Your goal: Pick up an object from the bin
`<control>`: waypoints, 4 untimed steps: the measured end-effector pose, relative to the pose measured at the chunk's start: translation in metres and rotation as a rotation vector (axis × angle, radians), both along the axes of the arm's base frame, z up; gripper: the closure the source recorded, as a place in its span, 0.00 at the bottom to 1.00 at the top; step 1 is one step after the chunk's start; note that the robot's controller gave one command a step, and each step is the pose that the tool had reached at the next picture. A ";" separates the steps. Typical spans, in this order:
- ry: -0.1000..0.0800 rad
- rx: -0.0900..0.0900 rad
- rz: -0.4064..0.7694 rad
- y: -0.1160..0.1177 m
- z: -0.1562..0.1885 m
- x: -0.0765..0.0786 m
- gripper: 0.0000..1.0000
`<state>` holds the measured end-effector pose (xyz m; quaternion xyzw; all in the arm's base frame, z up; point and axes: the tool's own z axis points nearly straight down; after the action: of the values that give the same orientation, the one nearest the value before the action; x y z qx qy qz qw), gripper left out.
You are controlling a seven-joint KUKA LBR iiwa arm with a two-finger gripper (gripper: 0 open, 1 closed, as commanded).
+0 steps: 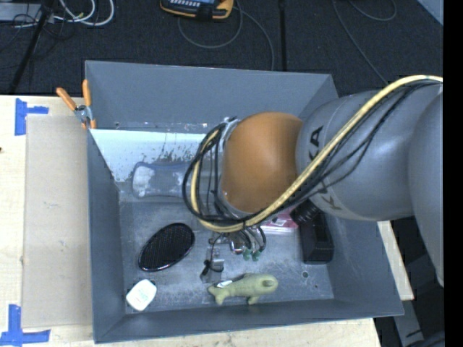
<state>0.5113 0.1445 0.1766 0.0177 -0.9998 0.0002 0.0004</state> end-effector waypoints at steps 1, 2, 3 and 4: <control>0.001 0.002 0.162 0.009 -0.040 0.052 0.00; -0.005 -0.001 0.271 0.023 -0.072 0.057 0.00; 0.005 0.002 0.486 0.035 -0.094 0.036 0.00; -0.001 0.001 0.694 0.034 -0.101 0.043 0.00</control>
Offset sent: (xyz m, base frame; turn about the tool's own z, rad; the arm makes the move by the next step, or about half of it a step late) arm 0.0318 0.0375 -0.0905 -0.3216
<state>0.5540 0.1786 0.0760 0.3567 -0.9342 -0.0002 0.0000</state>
